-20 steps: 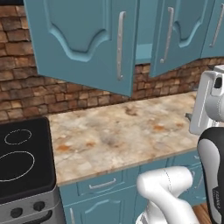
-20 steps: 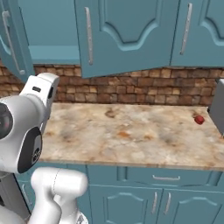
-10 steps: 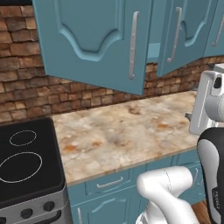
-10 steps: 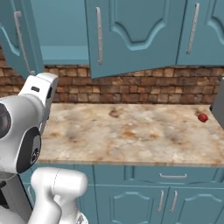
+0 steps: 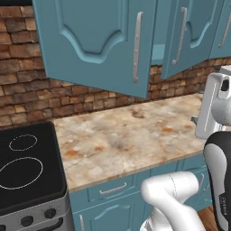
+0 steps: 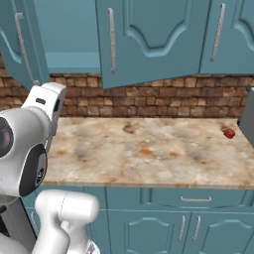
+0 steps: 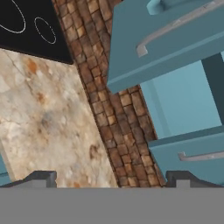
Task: Close all open cabinet doors.
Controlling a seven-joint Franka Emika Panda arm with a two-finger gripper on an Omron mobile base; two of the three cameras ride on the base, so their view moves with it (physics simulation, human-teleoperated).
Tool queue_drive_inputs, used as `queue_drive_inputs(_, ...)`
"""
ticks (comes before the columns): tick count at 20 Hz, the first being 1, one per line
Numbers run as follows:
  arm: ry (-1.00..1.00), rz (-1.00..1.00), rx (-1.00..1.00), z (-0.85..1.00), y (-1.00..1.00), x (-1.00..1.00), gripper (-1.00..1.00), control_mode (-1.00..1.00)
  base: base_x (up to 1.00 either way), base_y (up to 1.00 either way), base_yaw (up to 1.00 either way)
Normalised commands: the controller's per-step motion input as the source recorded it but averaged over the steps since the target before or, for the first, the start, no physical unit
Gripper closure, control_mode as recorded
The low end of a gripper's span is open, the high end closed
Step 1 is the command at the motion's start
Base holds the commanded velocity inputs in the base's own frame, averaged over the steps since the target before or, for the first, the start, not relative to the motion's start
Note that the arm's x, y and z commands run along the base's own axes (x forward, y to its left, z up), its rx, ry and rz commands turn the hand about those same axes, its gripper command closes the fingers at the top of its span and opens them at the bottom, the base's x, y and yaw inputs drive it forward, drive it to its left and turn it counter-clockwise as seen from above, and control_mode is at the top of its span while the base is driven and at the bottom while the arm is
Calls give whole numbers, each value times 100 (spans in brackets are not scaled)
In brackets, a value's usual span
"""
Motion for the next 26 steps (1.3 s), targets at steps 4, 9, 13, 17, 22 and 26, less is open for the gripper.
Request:
queue_drive_inputs(4,0,0,0,0,0,0,-100,100,8,0,0)
queue_drive_inputs(9,-1,0,0,-3,-4,0,-100,-100,0,0,0)
queue_drive_inputs(13,-12,6,0,-8,-48,0,-100,-100,0,0,0)
queue_drive_inputs(17,-10,2,0,-1,-57,-6,-100,-100,0,0,0)
queue_drive_inputs(22,-2,1,0,0,-54,11,-100,-100,0,0,0)
queue_drive_inputs(26,0,7,1,0,-40,50,-100,-100,0,0,0)
